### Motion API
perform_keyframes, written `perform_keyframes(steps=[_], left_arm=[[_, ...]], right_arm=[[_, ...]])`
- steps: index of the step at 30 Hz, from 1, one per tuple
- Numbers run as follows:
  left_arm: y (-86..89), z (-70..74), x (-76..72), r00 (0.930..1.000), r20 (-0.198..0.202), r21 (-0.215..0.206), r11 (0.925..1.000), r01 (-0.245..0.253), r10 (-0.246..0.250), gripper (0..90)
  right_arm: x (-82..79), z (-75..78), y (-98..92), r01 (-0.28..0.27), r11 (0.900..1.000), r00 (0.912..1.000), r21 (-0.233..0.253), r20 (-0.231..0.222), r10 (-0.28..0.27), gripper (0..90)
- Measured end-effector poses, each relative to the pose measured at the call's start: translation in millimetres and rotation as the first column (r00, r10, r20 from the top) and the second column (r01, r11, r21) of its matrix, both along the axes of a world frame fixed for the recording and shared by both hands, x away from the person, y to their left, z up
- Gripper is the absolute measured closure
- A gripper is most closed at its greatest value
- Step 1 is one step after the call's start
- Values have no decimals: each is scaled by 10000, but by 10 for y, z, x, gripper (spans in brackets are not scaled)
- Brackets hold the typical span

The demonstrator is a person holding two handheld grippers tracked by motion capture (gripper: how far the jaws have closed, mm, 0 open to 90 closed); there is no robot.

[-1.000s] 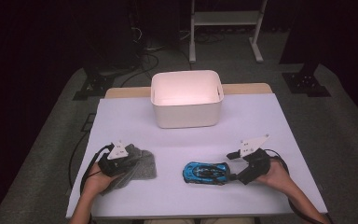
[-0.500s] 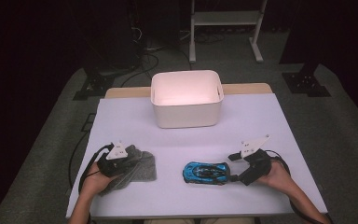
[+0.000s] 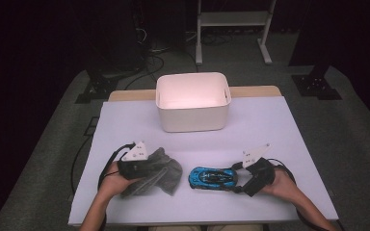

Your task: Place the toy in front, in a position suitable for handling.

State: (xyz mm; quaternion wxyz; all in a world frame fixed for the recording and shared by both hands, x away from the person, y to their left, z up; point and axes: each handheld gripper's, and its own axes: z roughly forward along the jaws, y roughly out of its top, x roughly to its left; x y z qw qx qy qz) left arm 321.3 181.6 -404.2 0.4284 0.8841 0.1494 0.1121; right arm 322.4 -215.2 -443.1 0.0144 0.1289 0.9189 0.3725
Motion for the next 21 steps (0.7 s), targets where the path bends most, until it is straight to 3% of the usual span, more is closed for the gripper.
perform_keyframes(steps=[2,3,6,7,8,10,14,21], left_arm=[[-236,17,7,9979,-95,-166,9978,634,-636,812],[-236,17,7,9979,-95,-166,9978,634,-636,812],[-547,-12,34,9903,-221,-121,9905,1369,-1371,812],[-547,-12,34,9903,-221,-121,9905,1369,-1371,812],[-616,-24,45,9876,-249,-95,9879,1550,-1552,812],[-794,-85,72,9790,-438,120,9798,1998,-1991,812],[-902,-171,109,9708,-772,375,9723,2306,-2272,811],[-886,-234,115,9687,-1028,281,9728,2301,-2262,810]], right_arm=[[-10,-47,51,-112,9999,9999,-130,8,112,149],[-10,-47,51,-112,9999,9999,-130,8,112,149],[-10,-95,118,-271,9991,9993,-323,251,279,183],[-10,-95,118,-271,9991,9993,-323,251,279,183],[20,-104,120,-253,9996,9997,-111,66,253,227],[56,-114,129,-331,9994,9993,117,-159,333,231],[62,-116,197,-564,9984,9984,78,94,563,233],[88,-109,233,-812,9967,9966,4,119,812,231]])
